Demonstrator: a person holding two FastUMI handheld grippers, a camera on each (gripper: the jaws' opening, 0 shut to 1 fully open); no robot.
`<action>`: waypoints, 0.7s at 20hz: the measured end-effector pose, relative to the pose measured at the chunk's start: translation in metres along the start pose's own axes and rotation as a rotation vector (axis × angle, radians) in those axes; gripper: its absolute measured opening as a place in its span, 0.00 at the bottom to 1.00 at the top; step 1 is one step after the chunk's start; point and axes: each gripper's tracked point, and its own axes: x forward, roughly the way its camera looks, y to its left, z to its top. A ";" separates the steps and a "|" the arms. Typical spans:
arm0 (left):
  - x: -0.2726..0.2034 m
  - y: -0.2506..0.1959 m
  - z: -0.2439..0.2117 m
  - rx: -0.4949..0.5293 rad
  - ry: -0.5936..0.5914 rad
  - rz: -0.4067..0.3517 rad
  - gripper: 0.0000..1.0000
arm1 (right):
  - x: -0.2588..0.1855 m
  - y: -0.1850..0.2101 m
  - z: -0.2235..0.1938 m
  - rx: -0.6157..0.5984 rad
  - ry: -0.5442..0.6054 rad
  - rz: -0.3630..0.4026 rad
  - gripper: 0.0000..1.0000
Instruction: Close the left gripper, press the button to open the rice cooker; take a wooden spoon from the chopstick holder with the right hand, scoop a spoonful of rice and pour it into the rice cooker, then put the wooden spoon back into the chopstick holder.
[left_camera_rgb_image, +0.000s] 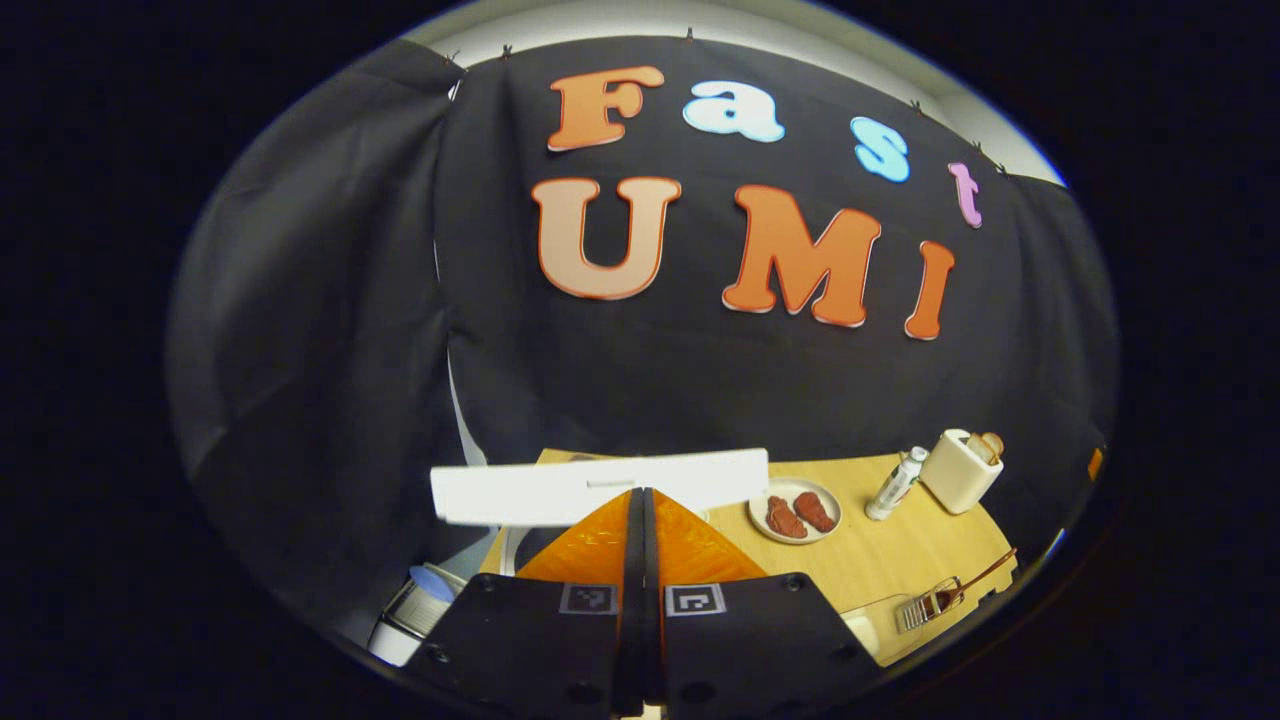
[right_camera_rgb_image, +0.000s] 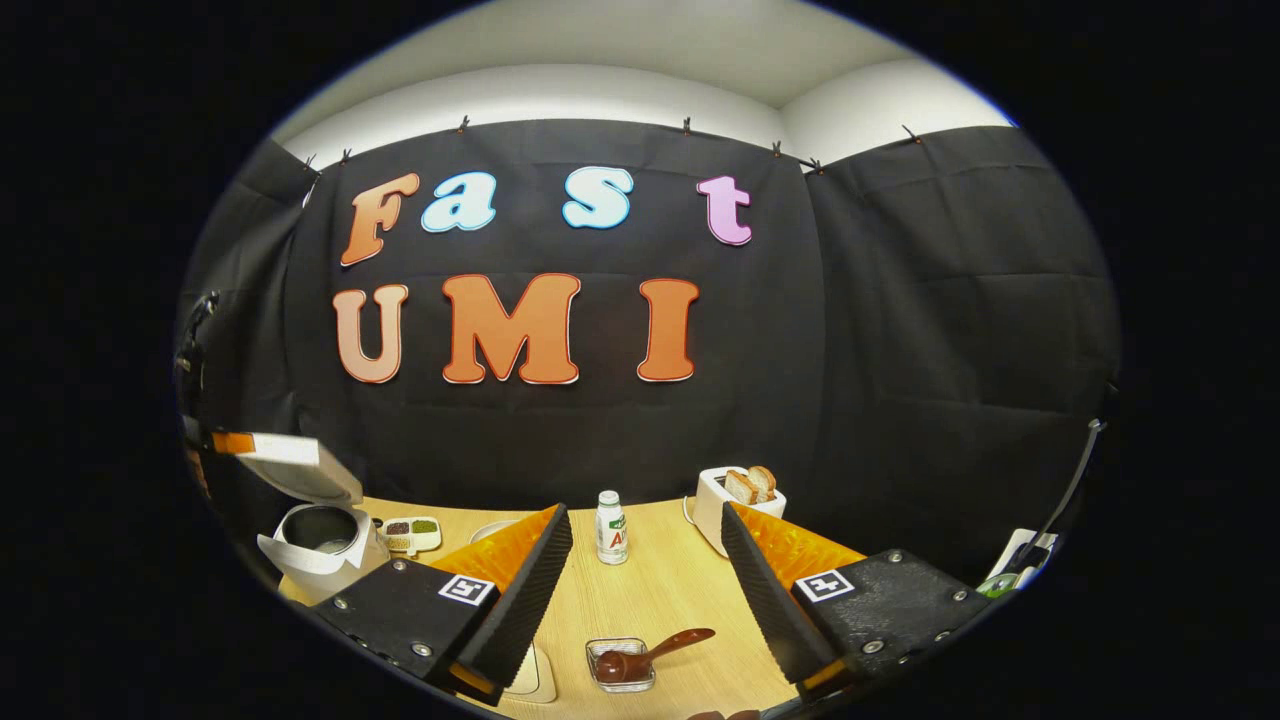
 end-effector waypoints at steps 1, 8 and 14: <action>-0.013 0.002 0.011 0.002 -0.028 0.001 0.04 | 0.000 0.000 0.000 0.003 -0.002 0.001 0.94; -0.059 0.014 0.024 0.046 -0.131 0.105 0.04 | 0.003 -0.003 0.002 0.026 -0.017 0.002 0.94; -0.071 0.025 0.009 -0.001 -0.138 0.133 0.05 | 0.008 -0.015 -0.008 0.079 -0.009 -0.003 0.94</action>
